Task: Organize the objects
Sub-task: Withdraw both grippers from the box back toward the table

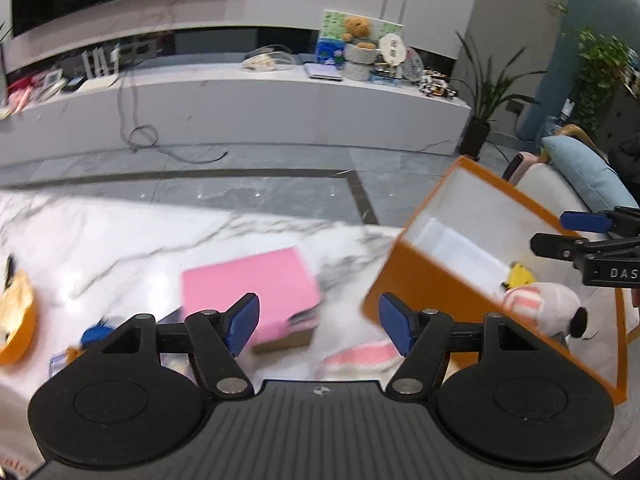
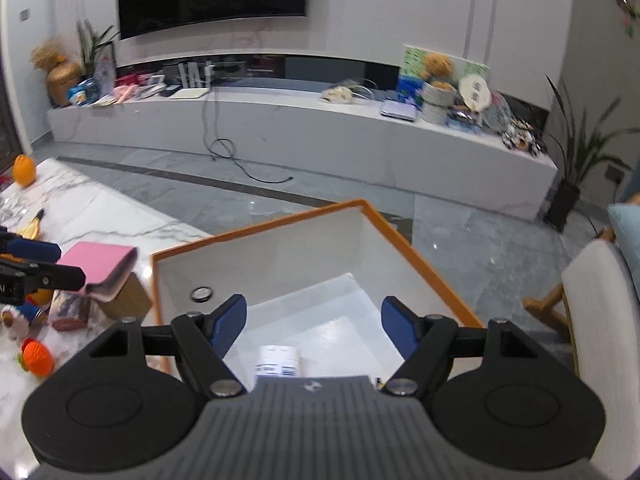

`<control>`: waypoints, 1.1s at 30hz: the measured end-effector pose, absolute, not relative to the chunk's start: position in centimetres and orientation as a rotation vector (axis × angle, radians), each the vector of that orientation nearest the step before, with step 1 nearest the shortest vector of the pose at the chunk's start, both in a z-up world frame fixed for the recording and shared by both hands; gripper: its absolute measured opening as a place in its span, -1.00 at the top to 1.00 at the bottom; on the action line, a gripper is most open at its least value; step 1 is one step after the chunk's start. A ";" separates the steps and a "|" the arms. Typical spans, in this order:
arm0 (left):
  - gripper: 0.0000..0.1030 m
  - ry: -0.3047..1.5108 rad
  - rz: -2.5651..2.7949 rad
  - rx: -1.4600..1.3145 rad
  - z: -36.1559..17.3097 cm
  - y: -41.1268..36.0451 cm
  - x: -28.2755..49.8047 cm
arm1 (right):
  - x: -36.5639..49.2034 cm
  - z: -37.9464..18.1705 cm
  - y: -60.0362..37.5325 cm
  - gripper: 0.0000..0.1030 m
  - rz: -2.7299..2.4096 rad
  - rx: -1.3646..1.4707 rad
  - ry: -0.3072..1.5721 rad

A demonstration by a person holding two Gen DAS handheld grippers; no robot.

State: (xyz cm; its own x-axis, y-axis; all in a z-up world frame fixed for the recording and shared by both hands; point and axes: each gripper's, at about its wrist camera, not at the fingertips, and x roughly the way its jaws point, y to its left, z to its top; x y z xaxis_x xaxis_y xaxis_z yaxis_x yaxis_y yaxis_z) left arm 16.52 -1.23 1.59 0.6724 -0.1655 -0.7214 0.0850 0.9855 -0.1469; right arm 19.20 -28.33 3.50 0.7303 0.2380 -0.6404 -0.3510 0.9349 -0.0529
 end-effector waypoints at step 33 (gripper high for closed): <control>-0.69 0.899 -0.134 -0.092 -4.6 4.3 9.6 | 12.2 -1.7 -17.2 -0.47 0.593 -0.404 0.683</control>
